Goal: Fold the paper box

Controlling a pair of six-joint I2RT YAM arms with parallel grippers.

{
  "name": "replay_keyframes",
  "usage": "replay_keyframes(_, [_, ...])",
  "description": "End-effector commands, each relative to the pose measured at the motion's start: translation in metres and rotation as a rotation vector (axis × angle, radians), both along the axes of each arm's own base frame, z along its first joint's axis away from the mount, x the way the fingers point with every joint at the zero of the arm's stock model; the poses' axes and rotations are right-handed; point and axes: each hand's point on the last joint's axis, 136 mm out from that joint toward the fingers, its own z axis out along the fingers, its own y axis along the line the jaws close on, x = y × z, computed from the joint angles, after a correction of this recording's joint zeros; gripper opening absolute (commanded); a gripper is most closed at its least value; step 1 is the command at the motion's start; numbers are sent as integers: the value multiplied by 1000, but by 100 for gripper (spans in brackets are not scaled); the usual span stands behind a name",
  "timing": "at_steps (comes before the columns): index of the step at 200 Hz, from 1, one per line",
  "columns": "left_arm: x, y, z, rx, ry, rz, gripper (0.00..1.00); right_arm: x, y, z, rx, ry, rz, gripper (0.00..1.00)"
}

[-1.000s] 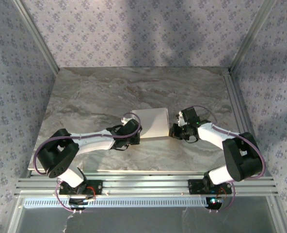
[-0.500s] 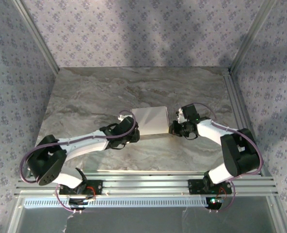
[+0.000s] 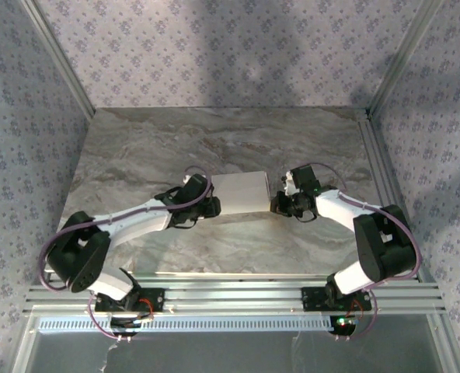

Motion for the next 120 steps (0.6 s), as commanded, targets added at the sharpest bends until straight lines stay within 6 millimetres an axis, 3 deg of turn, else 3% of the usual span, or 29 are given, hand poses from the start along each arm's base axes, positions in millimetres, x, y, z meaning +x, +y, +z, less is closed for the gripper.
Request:
replay_keyframes(1, [23,-12,5,-8,-25,-27,54,3,1,2,3,15,11,8])
replay_keyframes(58, [53,-11,-21,136,-5,-39,59,6,3,2,13,21,18,8])
replay_keyframes(120, [52,-10,-58,225,95,-64,55,12,-1,-4,11,18,35,7])
